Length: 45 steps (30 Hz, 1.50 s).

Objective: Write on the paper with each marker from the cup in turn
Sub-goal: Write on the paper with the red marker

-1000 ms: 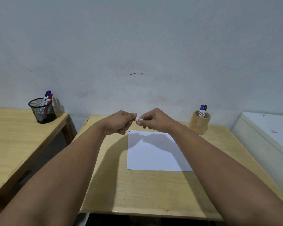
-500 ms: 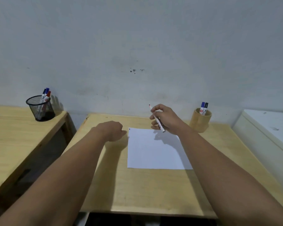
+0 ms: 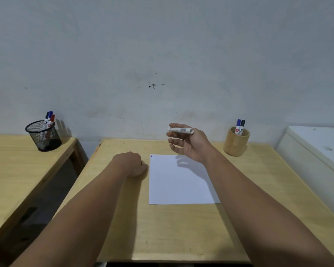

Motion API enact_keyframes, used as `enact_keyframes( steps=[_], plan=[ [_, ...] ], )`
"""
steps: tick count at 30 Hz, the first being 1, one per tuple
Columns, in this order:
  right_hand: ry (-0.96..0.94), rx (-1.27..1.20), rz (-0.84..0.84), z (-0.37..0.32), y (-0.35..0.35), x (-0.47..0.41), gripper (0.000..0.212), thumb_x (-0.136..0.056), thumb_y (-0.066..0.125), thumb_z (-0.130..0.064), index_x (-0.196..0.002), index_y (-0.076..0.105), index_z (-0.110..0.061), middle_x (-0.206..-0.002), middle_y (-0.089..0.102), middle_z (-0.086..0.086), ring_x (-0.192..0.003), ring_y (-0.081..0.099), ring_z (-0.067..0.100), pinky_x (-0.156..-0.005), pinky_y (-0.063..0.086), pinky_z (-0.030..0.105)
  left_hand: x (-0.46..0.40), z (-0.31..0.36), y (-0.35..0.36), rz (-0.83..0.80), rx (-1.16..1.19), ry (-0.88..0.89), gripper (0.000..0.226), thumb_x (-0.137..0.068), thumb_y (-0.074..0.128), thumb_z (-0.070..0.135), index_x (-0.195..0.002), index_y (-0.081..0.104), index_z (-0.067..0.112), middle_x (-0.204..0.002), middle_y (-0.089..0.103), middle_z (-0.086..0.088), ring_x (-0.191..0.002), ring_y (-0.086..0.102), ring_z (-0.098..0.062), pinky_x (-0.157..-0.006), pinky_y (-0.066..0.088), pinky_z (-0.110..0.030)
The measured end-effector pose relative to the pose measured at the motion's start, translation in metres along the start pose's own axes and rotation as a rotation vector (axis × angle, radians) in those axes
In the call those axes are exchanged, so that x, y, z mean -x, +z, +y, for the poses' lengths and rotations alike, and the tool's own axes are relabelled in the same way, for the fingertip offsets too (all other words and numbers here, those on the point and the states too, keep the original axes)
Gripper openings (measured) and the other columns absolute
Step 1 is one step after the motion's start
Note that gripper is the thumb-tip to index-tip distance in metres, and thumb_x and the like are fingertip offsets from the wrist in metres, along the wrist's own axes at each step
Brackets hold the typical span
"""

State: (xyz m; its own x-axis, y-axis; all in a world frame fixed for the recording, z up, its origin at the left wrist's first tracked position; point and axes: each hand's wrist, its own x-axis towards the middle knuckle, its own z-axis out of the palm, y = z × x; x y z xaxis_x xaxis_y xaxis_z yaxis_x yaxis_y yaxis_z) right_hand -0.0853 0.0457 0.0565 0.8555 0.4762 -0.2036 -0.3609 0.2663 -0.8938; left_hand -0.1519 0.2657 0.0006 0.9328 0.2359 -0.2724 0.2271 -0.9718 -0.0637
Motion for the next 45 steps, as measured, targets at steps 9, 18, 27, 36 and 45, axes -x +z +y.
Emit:
enact_keyframes(
  steps=[9, 18, 27, 36, 45],
  plan=[
    [-0.155, 0.253, 0.113, 0.029, 0.008, -0.015, 0.016, -0.105, 0.071, -0.029, -0.107, 0.07, -0.013, -0.08, 0.075, 0.005, -0.057, 0.066, 0.014, -0.057, 0.056, 0.026, 0.065, -0.008, 0.03, 0.728, 0.293, 0.15, 0.049, -0.087, 0.053, 0.071, -0.1, 0.061, 0.024, -0.091, 0.063, 0.01, -0.084, 0.059, -0.018, -0.058, 0.046, -0.033],
    [-0.151, 0.364, 0.22, 0.061, 0.013, -0.032, 0.017, -0.105, 0.069, -0.026, -0.104, 0.073, -0.01, -0.078, 0.071, 0.004, -0.053, 0.057, 0.014, -0.052, 0.051, 0.024, 0.092, 0.015, 0.083, 0.538, 0.207, 0.129, 0.092, -0.072, 0.04, 0.098, -0.12, 0.071, 0.026, -0.131, 0.066, 0.008, -0.12, 0.058, -0.02, -0.097, 0.046, -0.042],
    [-0.198, 0.465, 0.275, 0.08, 0.019, -0.055, 0.02, -0.099, 0.069, -0.023, -0.081, 0.07, -0.013, -0.064, 0.07, 0.002, -0.055, 0.059, 0.019, -0.055, 0.047, 0.029, 0.09, 0.007, 0.09, 0.553, 0.256, 0.161, 0.09, -0.076, 0.046, 0.096, -0.123, 0.072, 0.024, -0.14, 0.064, 0.004, -0.133, 0.055, -0.022, -0.104, 0.045, -0.046],
    [-0.207, 0.452, 0.366, 0.107, 0.019, -0.071, 0.031, -0.096, 0.077, -0.03, -0.074, 0.061, -0.014, -0.072, 0.071, 0.017, -0.051, 0.058, 0.019, -0.049, 0.045, 0.027, 0.088, -0.004, 0.09, 0.498, 0.26, 0.181, 0.093, -0.077, 0.041, 0.096, -0.133, 0.069, 0.026, -0.147, 0.06, 0.003, -0.139, 0.051, -0.022, -0.112, 0.037, -0.049],
    [-0.2, 0.506, 0.36, 0.117, 0.014, -0.074, 0.03, -0.088, 0.079, -0.039, -0.08, 0.07, -0.012, -0.074, 0.079, 0.01, -0.055, 0.068, 0.016, -0.055, 0.052, 0.03, 0.086, -0.014, 0.088, 0.429, 0.242, 0.172, 0.108, -0.074, 0.034, 0.102, -0.148, 0.057, 0.027, -0.16, 0.048, 0.002, -0.155, 0.031, -0.024, -0.121, 0.029, -0.051]
  ],
)
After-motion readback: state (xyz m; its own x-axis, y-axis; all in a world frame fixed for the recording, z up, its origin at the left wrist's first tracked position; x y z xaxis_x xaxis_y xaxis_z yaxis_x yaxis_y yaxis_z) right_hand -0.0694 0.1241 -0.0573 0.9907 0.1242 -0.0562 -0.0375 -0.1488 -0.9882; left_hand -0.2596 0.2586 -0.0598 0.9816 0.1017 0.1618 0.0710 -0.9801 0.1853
